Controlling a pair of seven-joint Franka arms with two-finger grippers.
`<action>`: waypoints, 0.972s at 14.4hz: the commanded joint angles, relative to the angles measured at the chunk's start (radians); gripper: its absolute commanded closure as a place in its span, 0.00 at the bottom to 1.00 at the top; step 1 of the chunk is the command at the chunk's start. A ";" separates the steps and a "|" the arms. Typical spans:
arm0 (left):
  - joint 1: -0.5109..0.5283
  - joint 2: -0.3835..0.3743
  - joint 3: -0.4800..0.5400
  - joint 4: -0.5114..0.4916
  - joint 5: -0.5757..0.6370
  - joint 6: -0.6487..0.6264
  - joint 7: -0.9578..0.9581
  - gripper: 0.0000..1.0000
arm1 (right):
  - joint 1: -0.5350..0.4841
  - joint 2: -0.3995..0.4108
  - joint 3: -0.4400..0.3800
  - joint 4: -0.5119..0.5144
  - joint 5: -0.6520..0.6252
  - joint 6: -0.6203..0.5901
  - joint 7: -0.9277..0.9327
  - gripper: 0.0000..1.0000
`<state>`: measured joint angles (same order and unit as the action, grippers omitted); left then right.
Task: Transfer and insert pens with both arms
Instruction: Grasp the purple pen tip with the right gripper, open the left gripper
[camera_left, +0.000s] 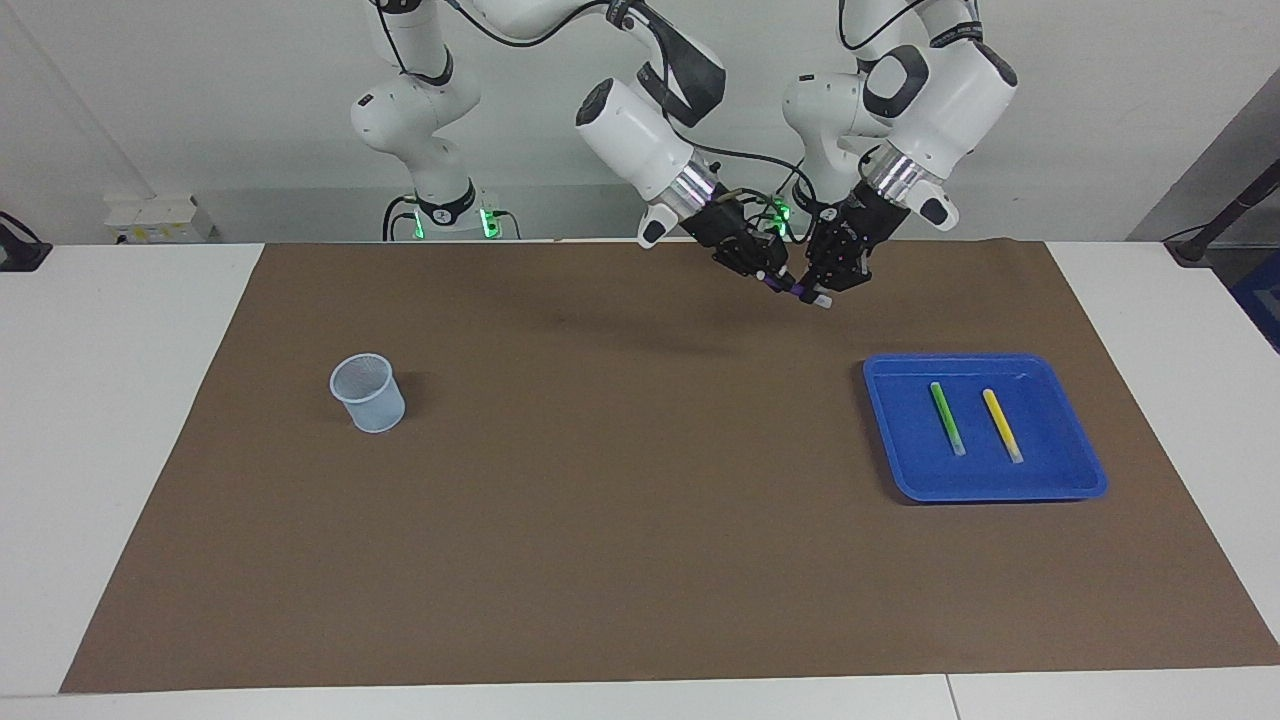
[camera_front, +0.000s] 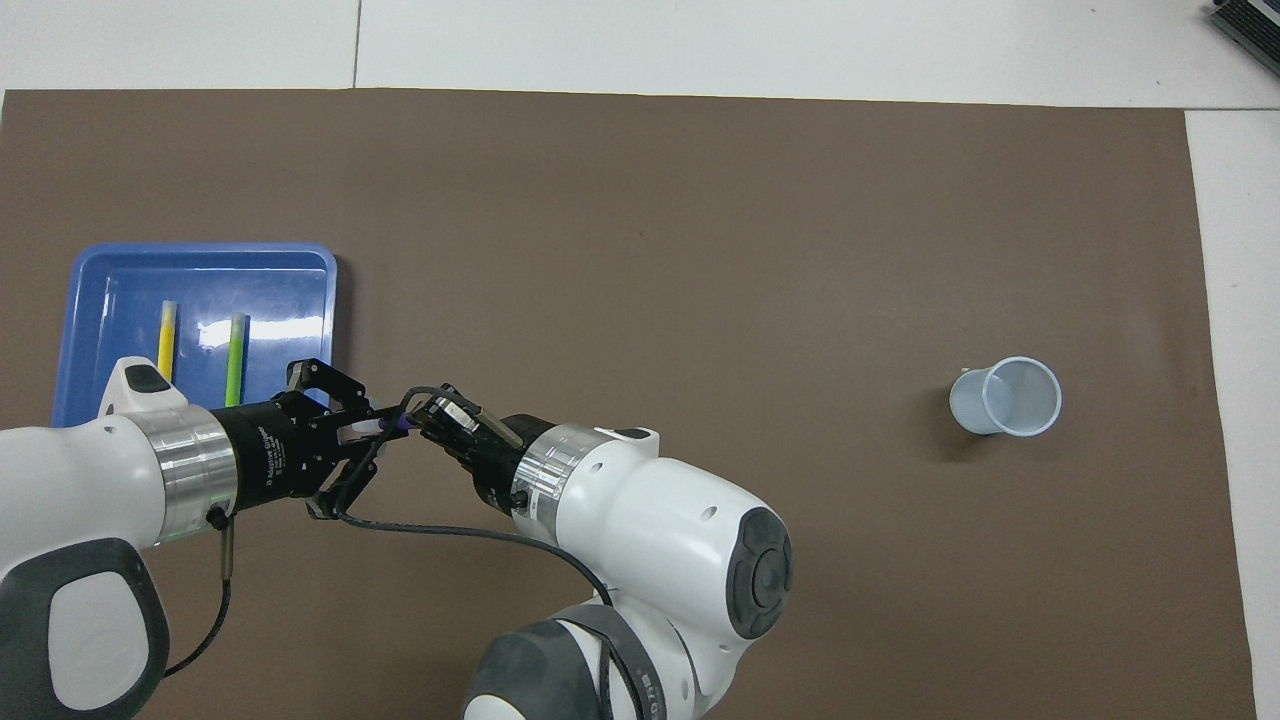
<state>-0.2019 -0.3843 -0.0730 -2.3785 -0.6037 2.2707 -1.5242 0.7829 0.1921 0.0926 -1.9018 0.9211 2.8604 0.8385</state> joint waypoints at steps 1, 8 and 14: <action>0.003 -0.034 -0.005 -0.031 -0.010 0.000 0.004 0.85 | -0.002 0.001 0.001 0.001 0.010 0.005 -0.019 1.00; 0.059 -0.036 -0.004 -0.024 -0.005 -0.062 0.116 0.40 | -0.011 -0.002 0.001 -0.011 0.010 -0.015 -0.071 1.00; 0.108 -0.041 -0.002 -0.019 0.007 -0.155 0.443 0.44 | -0.065 -0.066 -0.008 -0.141 0.001 -0.141 -0.355 1.00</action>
<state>-0.1274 -0.3911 -0.0711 -2.3788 -0.6023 2.1656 -1.2094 0.7445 0.1845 0.0808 -1.9529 0.9210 2.7435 0.5848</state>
